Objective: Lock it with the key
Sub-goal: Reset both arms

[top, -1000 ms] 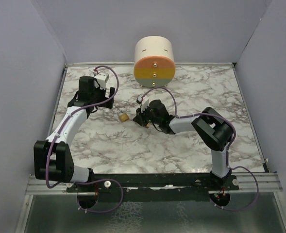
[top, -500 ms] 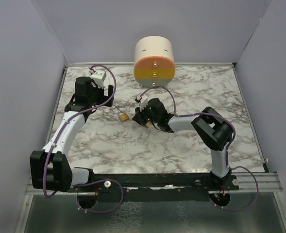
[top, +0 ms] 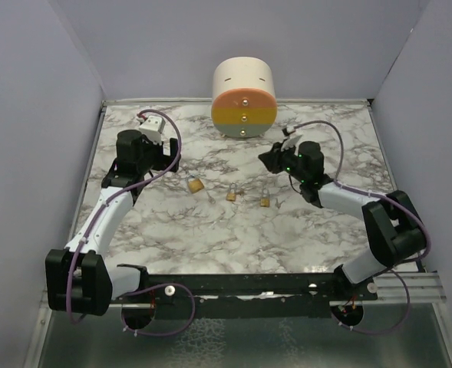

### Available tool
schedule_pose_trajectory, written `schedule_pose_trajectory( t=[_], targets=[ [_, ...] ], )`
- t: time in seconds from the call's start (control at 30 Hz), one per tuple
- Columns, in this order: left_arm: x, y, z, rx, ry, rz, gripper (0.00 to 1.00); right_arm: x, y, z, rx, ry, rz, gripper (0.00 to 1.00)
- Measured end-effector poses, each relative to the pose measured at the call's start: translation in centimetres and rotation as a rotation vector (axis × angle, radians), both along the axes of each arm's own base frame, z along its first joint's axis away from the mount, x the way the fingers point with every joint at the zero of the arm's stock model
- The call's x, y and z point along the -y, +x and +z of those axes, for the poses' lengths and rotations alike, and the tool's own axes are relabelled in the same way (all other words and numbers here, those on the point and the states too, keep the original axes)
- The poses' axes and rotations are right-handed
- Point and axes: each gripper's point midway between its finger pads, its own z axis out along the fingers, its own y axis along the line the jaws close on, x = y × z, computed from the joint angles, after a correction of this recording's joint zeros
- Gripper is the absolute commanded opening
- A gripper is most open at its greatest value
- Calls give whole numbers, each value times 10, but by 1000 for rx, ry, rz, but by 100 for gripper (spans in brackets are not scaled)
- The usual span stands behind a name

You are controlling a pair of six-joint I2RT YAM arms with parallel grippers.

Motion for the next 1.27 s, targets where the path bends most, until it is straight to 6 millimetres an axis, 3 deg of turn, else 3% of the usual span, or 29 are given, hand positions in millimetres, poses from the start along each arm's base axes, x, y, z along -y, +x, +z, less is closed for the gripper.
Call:
schedule_pose_trajectory(
  t=[0.1, 0.23, 0.33, 0.4, 0.47, 0.57, 0.77, 0.9, 1.27],
  targets=[
    [0, -3, -7, 0, -8, 4, 99, 77, 15, -15, -56, 30, -176, 26],
    [-2, -5, -8, 20, -12, 19, 99, 148, 13, -18, -76, 81, -344, 35],
    [-5, -3, -4, 39, -9, 34, 99, 200, 11, -10, -64, 141, -468, 54],
    [-5, -1, -1, 53, -9, 39, 99, 246, 7, -4, -43, 184, -583, 87],
    [-5, 2, 3, 69, -17, 45, 99, 277, 1, 1, -22, 210, -674, 91],
    [-7, 7, 5, 81, -29, 70, 99, 284, -6, 10, 12, 209, -700, 92],
    [-16, 16, -15, 33, -25, 139, 99, 299, -11, 30, 87, 176, -777, 93],
    [-20, 17, -17, 37, -26, 166, 99, 310, -16, 43, 137, 167, -836, 94],
    [-25, 17, -14, 56, -20, 195, 99, 315, -19, 41, 141, 160, -867, 97]
  ],
)
